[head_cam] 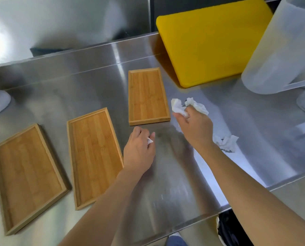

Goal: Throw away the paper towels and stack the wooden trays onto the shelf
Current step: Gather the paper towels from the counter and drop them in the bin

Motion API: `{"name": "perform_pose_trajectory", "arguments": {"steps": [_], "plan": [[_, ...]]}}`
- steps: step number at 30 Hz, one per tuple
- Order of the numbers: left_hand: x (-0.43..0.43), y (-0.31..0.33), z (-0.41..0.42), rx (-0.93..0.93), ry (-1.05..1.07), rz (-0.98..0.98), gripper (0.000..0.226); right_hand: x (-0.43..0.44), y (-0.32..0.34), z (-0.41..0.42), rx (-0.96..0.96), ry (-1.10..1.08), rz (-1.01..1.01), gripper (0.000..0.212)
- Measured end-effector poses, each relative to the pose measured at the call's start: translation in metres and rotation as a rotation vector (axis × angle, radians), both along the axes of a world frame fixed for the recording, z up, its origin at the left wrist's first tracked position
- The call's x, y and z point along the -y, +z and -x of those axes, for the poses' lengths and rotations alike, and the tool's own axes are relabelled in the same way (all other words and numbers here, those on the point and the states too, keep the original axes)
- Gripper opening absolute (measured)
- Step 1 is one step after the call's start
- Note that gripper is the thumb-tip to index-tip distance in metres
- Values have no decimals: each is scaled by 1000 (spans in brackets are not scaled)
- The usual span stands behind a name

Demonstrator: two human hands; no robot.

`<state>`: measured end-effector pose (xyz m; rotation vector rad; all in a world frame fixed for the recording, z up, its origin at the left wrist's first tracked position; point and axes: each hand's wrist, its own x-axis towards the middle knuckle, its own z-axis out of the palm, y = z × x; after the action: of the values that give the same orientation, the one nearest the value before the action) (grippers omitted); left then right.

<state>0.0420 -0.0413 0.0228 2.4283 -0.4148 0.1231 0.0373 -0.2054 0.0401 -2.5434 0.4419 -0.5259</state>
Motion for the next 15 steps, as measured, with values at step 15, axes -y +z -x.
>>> {"name": "perform_pose_trajectory", "arguments": {"steps": [15], "plan": [[173, -4, 38, -94, -510, -426, 47, 144, 11, 66, -90, -362, -104, 28]]}}
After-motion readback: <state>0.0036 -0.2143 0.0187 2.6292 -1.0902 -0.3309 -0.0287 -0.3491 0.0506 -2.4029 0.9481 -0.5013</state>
